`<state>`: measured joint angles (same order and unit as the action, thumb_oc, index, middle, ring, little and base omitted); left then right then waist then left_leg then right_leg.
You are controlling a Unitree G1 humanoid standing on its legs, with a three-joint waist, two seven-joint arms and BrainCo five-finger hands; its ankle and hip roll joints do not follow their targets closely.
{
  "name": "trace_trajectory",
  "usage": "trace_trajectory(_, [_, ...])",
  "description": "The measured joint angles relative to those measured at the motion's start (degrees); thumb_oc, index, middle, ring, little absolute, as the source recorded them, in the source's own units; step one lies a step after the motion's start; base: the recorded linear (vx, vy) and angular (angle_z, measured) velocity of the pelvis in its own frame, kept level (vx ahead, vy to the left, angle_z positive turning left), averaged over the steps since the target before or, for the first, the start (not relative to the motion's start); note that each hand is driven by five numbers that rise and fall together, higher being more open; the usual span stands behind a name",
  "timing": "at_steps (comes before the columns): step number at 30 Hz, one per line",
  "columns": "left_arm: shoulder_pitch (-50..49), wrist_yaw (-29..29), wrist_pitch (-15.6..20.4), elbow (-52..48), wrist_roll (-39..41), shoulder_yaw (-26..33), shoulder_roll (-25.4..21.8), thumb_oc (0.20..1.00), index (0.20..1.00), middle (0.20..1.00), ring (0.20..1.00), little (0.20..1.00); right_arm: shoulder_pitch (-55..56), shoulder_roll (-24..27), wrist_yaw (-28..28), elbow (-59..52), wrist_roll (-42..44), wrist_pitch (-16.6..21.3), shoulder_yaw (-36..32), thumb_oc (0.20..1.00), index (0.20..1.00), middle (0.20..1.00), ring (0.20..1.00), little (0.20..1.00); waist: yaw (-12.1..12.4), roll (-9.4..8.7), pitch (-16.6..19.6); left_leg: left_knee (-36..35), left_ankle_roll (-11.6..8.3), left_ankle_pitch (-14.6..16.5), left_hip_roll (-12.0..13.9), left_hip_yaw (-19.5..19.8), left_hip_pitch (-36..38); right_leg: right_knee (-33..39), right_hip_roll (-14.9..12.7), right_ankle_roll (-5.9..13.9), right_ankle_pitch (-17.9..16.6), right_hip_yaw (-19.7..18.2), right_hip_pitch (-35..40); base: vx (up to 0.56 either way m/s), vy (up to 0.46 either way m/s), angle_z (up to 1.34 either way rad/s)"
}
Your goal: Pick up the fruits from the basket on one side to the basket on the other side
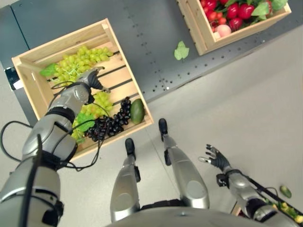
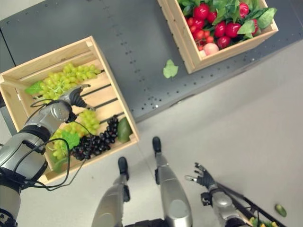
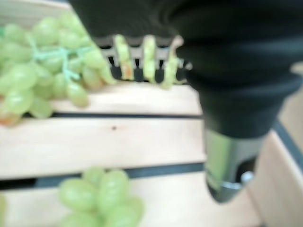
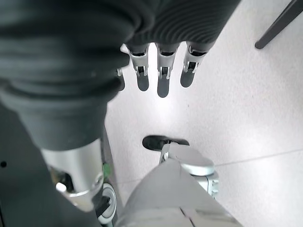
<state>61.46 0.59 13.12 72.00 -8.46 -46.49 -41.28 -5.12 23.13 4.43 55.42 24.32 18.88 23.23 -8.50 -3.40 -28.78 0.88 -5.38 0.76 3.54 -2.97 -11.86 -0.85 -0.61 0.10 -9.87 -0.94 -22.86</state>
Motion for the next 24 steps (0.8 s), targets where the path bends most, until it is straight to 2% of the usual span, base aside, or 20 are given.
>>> trace_trajectory(4, [0.0,-2.0,0.0,-0.9,-2.7,-2.6,-3.6,1.0,1.0,1.0,1.0,1.0,0.1,-0.2,1.1,1.1,1.0,0.0,0.1,1.0,1.0,1.0,1.0,1.0,0.3,0.02,0.0,0.6,-0.05,0.0,-0.2,0.1,-0.9,-0.3,0.0,-0.18,-0.1,0.0,-0.7,0.0,0.0,0.01])
trace_trajectory(12, [-1.8,-6.8,0.3,-4.1,-6.3,-5.9,-5.8,1.0,1.0,1.0,1.0,1.0,0.1,-0.2,2.4,2.2,1.2,-0.1,0.8,1.0,1.0,1.0,1.0,1.0,1.8,-0.02,-0.1,1.0,0.0,0.0,-0.6,0.4,-1.8,-0.9,-0.5,-0.25,-0.2,0.2,-1.5,0.0,0.003,0.02])
trace_trajectory(24, [-12.2,-13.5,2.3,-22.5,-5.4,-6.4,-18.0,1.0,1.0,1.0,1.0,1.0,0.4,0.0,3.6,2.1,2.6,-0.1,1.2,1.0,1.0,1.0,1.0,1.0,3.1,0.11,-0.5,1.9,0.04,0.0,-0.7,0.5,-3.0,-1.4,-0.6,-0.03,0.0,0.1,-2.6,0.0,0.0,0.0])
